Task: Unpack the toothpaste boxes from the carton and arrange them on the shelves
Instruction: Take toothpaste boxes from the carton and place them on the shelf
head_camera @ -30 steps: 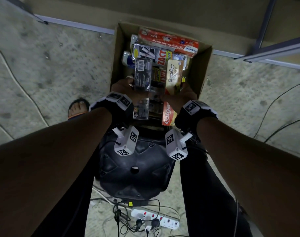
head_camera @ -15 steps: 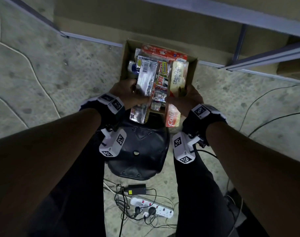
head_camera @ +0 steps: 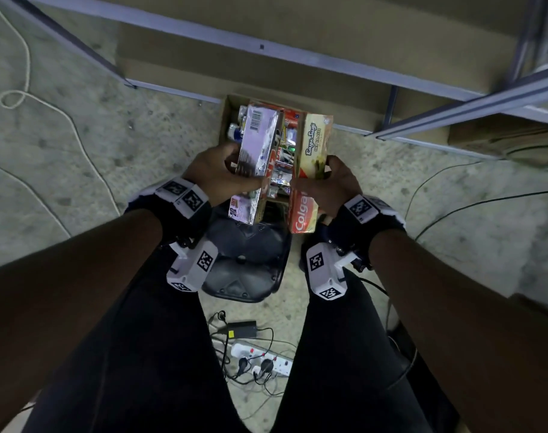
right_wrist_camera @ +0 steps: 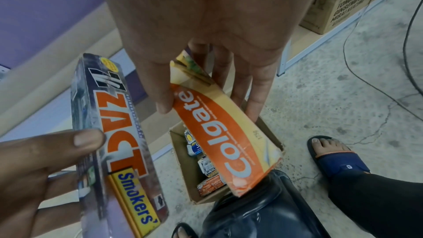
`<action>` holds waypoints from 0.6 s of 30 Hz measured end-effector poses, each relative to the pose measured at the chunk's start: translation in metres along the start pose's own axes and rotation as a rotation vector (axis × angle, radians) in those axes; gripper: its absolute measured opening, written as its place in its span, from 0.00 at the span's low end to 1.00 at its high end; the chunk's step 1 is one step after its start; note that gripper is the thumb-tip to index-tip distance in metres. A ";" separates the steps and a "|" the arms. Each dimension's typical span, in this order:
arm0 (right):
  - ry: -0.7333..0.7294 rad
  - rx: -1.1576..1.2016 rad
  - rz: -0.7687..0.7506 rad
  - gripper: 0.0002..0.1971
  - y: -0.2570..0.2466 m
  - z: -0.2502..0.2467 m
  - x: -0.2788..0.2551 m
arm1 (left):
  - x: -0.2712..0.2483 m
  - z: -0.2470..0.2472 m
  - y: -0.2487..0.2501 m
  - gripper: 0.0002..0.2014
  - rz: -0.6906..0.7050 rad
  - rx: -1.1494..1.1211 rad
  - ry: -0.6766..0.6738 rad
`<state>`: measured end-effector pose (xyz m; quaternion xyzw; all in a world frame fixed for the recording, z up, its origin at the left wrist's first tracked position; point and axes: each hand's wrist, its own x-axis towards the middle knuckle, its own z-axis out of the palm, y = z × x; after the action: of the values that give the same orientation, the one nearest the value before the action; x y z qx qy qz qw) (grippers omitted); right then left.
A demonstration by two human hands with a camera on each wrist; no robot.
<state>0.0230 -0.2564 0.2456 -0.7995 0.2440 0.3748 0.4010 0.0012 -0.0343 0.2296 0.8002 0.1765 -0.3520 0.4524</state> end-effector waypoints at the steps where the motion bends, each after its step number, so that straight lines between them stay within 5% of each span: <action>1: -0.001 0.011 -0.005 0.32 -0.004 -0.003 -0.009 | -0.008 -0.003 0.005 0.40 0.001 -0.028 0.000; 18: -0.009 -0.006 -0.249 0.29 -0.086 -0.081 -0.145 | -0.138 -0.079 0.103 0.24 0.249 -0.248 0.016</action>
<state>0.0282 -0.2615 0.4326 -0.8231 0.1398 0.3264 0.4433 0.0002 -0.0172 0.4183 0.7566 0.1215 -0.2625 0.5864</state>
